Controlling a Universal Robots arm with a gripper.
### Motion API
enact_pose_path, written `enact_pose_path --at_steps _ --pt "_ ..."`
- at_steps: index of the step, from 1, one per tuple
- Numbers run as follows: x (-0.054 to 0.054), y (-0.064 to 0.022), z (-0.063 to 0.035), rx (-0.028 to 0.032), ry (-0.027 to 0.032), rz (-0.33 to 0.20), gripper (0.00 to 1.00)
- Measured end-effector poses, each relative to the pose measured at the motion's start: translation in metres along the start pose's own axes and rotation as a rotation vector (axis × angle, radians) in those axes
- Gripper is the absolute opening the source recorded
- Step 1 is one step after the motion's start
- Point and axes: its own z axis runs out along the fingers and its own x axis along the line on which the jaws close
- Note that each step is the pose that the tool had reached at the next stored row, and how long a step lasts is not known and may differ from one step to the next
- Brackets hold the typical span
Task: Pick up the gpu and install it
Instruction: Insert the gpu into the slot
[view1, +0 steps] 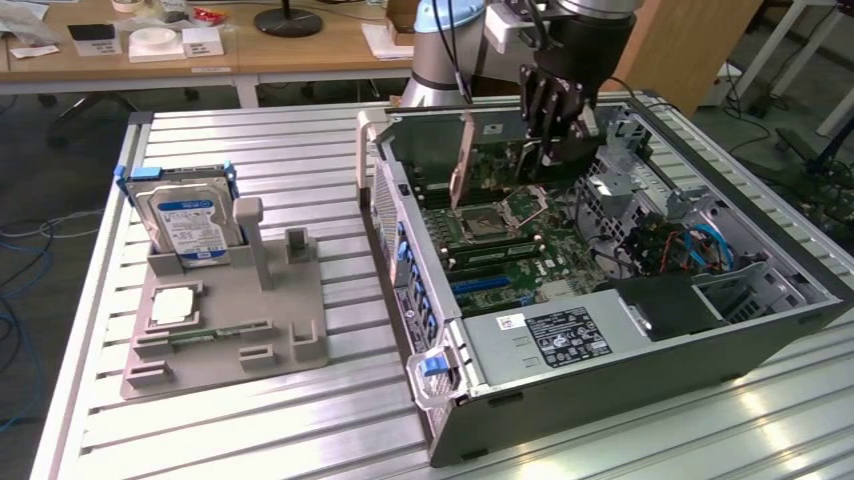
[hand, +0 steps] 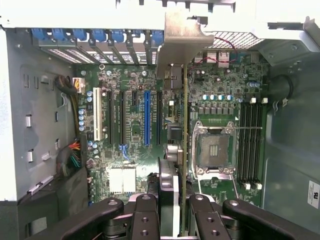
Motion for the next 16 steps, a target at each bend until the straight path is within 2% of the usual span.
enact_pose_path --at_steps 4,16 --pt "0.0002 0.0001 0.0064 -0.0001 -0.0001 0.000 0.28" --pt "0.0004 0.0002 0.0080 0.0000 -0.0002 0.000 0.28"
